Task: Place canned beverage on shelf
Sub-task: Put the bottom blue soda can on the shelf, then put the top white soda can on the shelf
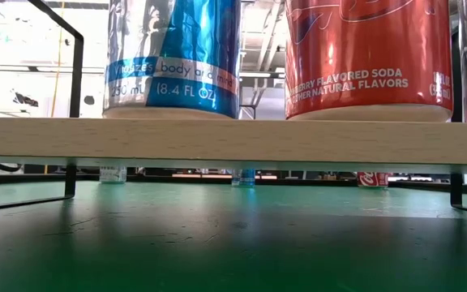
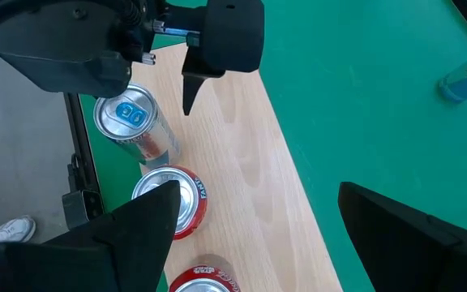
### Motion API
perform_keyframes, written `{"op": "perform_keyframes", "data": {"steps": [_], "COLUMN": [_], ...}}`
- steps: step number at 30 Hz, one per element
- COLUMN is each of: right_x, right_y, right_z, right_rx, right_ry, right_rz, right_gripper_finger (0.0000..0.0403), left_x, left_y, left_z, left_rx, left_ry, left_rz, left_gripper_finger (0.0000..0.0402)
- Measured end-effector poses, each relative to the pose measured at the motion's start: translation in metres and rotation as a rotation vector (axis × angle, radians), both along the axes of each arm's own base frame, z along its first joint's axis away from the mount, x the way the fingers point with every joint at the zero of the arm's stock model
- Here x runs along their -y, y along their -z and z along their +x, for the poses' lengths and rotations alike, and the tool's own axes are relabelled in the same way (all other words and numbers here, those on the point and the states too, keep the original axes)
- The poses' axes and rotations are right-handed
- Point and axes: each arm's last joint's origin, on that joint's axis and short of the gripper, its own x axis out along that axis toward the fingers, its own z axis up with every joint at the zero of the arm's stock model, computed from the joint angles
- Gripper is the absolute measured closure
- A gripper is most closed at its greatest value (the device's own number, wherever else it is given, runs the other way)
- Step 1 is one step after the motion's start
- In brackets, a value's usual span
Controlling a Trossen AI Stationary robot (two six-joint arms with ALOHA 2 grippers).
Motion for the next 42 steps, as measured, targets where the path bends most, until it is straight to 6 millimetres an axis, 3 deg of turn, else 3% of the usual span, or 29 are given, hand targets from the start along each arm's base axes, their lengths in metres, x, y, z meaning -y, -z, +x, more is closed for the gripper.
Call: {"op": "perform_keyframes", "data": {"steps": [15, 21, 26, 32, 36, 42], "right_x": [0.003, 0.008, 0.016, 0.028, 0.038, 0.067], "right_y": [-0.001, -0.001, -0.001, 0.000, -0.003, -0.023], "right_z": [0.002, 0.006, 0.011, 0.020, 0.021, 0.007], "right_rx": [0.031, 0.031, 0.018, -0.042, -0.074, -0.074], "right_ry": [0.022, 0.041, 0.038, 0.008, -0.041, -0.107], "right_rz": [-0.039, -0.039, -0.055, -0.028, -0.025, -0.055], "right_gripper_finger": [0.0045, 0.0045, 0.0045, 0.0045, 0.0045, 0.0045], "left_x": [-0.020, -0.036, -0.058, -0.089, -0.110, -0.143], "left_y": [-0.001, -0.031, -0.080, -0.118, -0.123, -0.103], "left_z": [-0.016, -0.034, -0.064, -0.114, -0.148, -0.197], "left_rx": [-0.162, -0.055, 0.115, 0.266, 0.320, 0.386], "left_ry": [-0.035, -0.121, -0.230, -0.388, -0.517, -0.771], "left_rz": [0.095, 0.216, 0.230, 0.213, 0.183, 0.158], "left_gripper_finger": [0.0056, 0.0056, 0.0056, 0.0056, 0.0056, 0.0056]}}
